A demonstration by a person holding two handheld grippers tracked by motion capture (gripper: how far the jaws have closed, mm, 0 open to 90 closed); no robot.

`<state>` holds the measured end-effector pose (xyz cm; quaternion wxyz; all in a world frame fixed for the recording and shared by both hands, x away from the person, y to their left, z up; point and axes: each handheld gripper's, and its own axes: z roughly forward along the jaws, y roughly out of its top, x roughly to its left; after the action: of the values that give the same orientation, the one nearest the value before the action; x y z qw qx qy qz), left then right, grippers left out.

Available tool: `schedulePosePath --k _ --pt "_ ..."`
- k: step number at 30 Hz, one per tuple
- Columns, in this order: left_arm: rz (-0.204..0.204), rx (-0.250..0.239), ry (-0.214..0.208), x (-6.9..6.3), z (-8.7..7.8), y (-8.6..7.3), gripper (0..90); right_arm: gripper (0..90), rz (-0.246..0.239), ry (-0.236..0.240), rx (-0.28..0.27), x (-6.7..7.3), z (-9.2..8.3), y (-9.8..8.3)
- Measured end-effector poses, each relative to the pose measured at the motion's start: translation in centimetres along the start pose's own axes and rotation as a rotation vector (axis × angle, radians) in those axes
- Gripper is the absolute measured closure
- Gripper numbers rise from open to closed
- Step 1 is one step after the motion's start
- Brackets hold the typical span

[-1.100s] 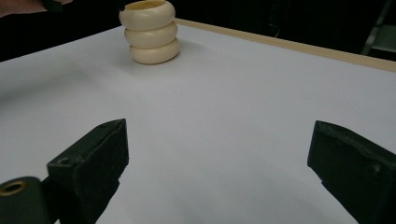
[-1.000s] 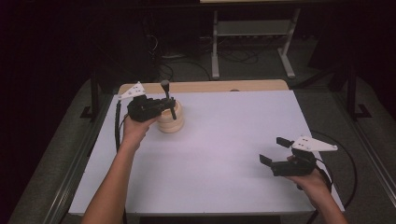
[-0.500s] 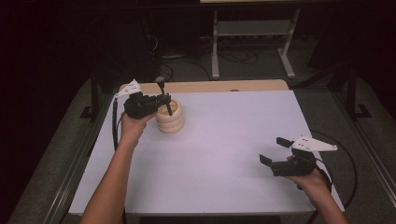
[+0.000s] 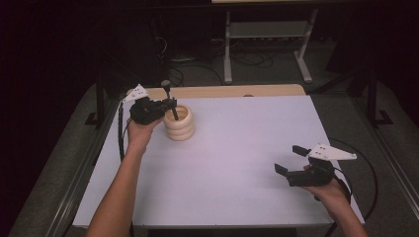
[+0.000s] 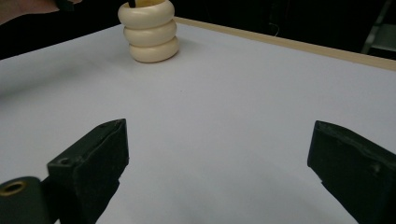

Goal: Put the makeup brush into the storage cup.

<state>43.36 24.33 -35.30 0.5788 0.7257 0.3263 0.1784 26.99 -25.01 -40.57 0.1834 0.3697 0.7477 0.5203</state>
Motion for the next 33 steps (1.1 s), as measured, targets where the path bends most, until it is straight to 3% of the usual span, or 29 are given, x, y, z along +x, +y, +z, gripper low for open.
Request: schedulePosePath --k 10,33 --pt "0.004 0.021 0.038 0.4 0.5 -0.5 78.7 4.9 0.0 0.001 0.0 0.0 0.0 0.0" --pt "0.002 0.063 0.059 0.8 1.8 -1.7 78.6 4.9 0.0 0.004 0.001 0.0 0.0 0.0"
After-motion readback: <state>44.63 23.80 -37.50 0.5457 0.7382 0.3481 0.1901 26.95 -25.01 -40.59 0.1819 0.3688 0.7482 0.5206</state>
